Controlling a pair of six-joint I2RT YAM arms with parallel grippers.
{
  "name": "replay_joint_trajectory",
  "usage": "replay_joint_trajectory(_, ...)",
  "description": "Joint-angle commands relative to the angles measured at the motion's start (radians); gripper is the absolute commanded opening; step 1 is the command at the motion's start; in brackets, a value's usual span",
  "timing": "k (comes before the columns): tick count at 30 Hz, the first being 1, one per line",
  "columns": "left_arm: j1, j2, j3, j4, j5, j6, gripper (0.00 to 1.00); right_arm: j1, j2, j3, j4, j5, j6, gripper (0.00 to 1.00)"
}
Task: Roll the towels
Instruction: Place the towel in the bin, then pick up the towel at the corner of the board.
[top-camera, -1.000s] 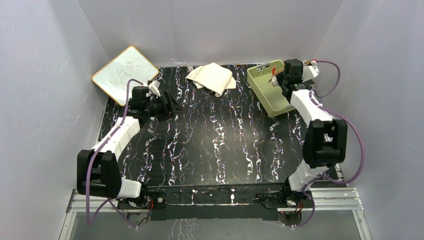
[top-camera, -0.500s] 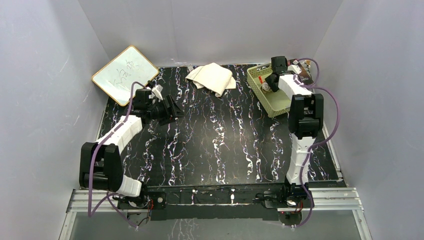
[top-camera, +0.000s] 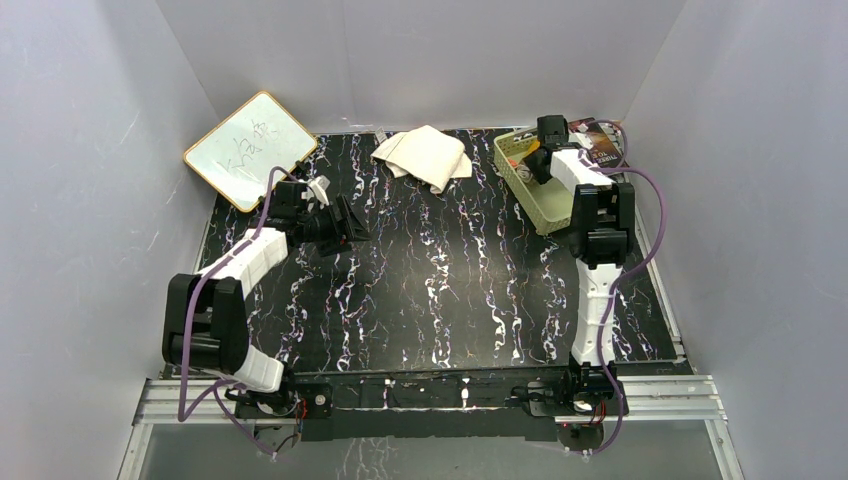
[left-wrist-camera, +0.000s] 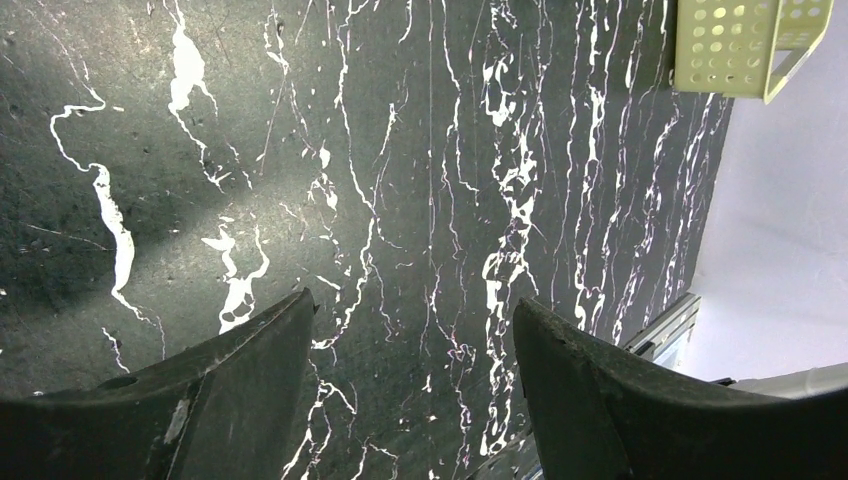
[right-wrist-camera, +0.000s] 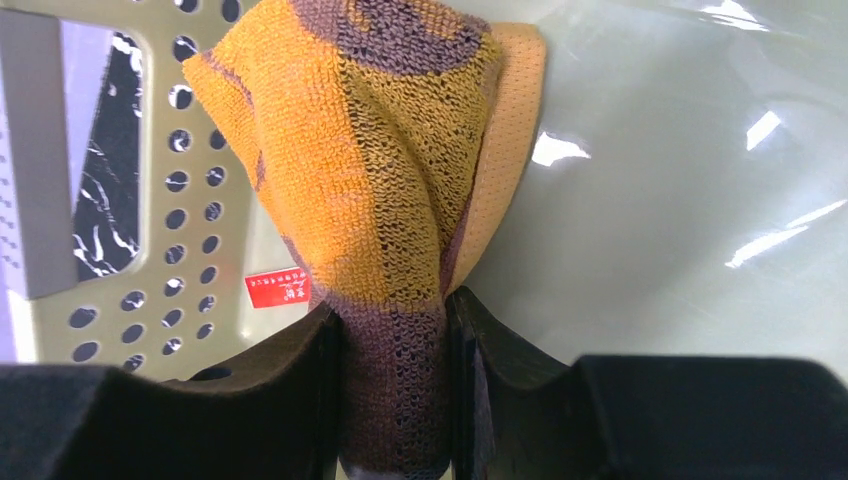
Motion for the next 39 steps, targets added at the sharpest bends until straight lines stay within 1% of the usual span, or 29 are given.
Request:
replay_joint_trajectory(1, 0.005, 0.002, 0.038, -0.048, 0.019, 0.025, 0.71, 0.001, 0.024, 0.05, 0.106, -0.023, 0.021, 0.12)
replay_joint_trajectory(4, 0.006, 0.011, 0.044, -0.052, 0.023, 0.028, 0.71, 0.001, 0.041, 0.059, 0.142, -0.046, 0.028, 0.2)
replay_joint_trajectory(7, 0.005, 0.016, 0.045, -0.055, 0.023, 0.033, 0.71, 0.005, 0.065, 0.082, 0.168, -0.076, 0.028, 0.25)
replay_joint_trajectory(8, 0.005, 0.018, 0.046, -0.058, 0.023, 0.034, 0.71, 0.006, 0.071, 0.091, 0.168, -0.079, 0.025, 0.28)
replay_joint_trajectory(10, 0.005, 0.019, 0.048, -0.062, 0.023, 0.038, 0.72, 0.008, 0.075, 0.093, 0.178, -0.083, 0.017, 0.38)
replay_joint_trajectory(12, 0.005, 0.019, 0.046, -0.065, 0.022, 0.042, 0.72, 0.01, 0.057, 0.074, 0.199, -0.08, 0.009, 0.51)
replay_joint_trajectory(14, 0.005, 0.019, 0.045, -0.067, 0.022, 0.044, 0.72, 0.011, 0.033, 0.046, 0.226, -0.085, 0.001, 0.6)
replay_joint_trajectory(19, 0.005, 0.011, 0.045, -0.077, 0.028, 0.052, 0.71, 0.009, -0.025, 0.004, 0.236, -0.08, -0.013, 0.76)
replay_joint_trajectory(23, 0.005, -0.002, 0.043, -0.09, 0.024, 0.061, 0.71, 0.007, -0.07, -0.017, 0.217, -0.064, -0.03, 0.76)
replay_joint_trajectory(27, 0.005, -0.013, 0.038, -0.095, 0.026, 0.064, 0.71, 0.003, -0.132, -0.079, 0.25, -0.063, -0.047, 0.76)
replay_joint_trajectory(34, 0.005, -0.029, 0.029, -0.096, 0.031, 0.062, 0.71, -0.003, -0.201, -0.102, 0.246, -0.086, -0.119, 0.77)
replay_joint_trajectory(36, 0.005, -0.032, 0.029, -0.098, 0.031, 0.064, 0.71, -0.006, -0.224, -0.12, 0.247, -0.086, -0.168, 0.76)
replay_joint_trajectory(37, 0.006, -0.034, 0.028, -0.099, 0.031, 0.064, 0.71, -0.009, -0.235, -0.13, 0.249, -0.093, -0.191, 0.72)
replay_joint_trajectory(38, 0.005, -0.035, 0.027, -0.1, 0.031, 0.064, 0.71, -0.01, -0.242, -0.138, 0.245, -0.103, -0.218, 0.63)
replay_joint_trajectory(39, 0.005, -0.036, 0.026, -0.101, 0.031, 0.063, 0.71, -0.01, -0.246, -0.141, 0.237, -0.114, -0.248, 0.51)
